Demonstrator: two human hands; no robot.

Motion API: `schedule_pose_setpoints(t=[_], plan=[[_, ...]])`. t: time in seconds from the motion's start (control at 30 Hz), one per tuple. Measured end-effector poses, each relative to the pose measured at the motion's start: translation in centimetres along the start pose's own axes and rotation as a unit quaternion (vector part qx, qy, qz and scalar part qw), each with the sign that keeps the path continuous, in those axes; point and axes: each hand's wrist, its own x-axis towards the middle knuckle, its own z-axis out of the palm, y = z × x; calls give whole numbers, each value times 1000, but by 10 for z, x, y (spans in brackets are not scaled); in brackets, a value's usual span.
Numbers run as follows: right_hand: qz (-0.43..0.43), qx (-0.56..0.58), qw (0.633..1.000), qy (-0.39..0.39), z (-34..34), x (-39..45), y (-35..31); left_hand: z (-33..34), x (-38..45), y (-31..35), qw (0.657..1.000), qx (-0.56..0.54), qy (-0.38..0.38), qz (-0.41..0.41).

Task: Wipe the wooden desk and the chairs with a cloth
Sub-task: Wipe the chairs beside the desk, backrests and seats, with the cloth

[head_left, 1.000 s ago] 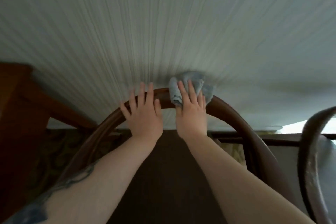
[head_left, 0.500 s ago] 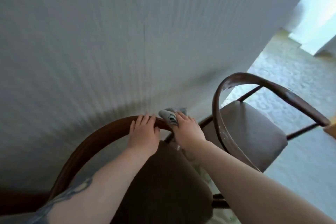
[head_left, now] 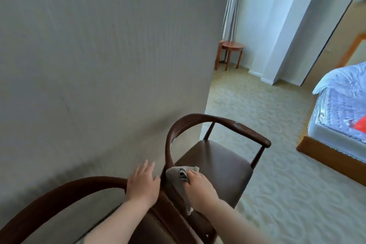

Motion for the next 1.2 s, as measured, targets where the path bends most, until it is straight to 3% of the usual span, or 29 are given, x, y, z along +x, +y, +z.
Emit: schedule_pose_setpoints(t=[0.33, 0.53, 1.2], plan=[[-56, -17, 995, 81, -156, -4, 124, 19, 2, 206, 995, -17, 92, 36], [-50, -31, 993, 103, -216, -1, 191, 36, 10, 299, 993, -23, 97, 57], [-10, 7, 995, 101, -304, 150, 328, 98, 166, 443, 995, -58, 75, 41]])
